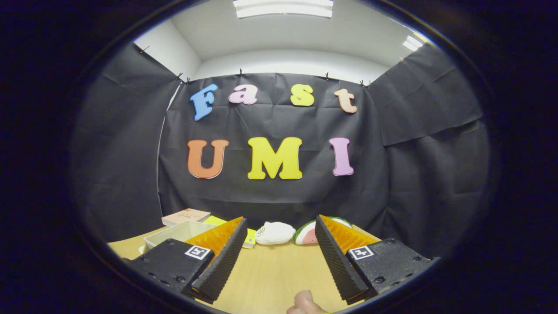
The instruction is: Open the storage box then place both shoes into the box .Put the left shoe in first, then the right shoe, with the right side of both shoes facing outward in a uniform manner.
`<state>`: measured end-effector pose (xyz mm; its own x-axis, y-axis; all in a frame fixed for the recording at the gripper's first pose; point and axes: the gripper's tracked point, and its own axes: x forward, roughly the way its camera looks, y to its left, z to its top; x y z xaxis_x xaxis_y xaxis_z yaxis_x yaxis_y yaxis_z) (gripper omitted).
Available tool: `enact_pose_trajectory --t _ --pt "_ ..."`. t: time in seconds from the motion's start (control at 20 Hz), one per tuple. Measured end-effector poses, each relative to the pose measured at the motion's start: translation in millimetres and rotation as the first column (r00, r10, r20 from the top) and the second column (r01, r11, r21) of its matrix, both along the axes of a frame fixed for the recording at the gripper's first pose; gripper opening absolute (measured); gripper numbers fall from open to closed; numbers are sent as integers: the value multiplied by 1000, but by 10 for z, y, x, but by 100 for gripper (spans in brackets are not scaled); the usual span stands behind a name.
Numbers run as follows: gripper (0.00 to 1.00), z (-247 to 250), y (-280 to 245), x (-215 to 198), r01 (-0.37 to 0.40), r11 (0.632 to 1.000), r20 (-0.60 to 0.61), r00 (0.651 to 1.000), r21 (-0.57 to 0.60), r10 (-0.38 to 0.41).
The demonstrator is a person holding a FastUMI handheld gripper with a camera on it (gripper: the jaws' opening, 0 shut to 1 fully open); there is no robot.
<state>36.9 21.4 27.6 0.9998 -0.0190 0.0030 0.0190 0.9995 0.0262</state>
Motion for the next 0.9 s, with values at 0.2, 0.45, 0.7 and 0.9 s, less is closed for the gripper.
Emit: enact_pose_trajectory --t 0.2,0.45,0.7,0.9 --pt "100 -129 -150 -139 -27 999 -34 999 20 27" --pt "100 -86 -399 -251 -1 999 -16 1000 41 2" --pt "100 -113 -456 -323 -6 999 -27 1000 50 7" --pt "100 -100 -492 -371 -7 998 -22 1000 57 9"
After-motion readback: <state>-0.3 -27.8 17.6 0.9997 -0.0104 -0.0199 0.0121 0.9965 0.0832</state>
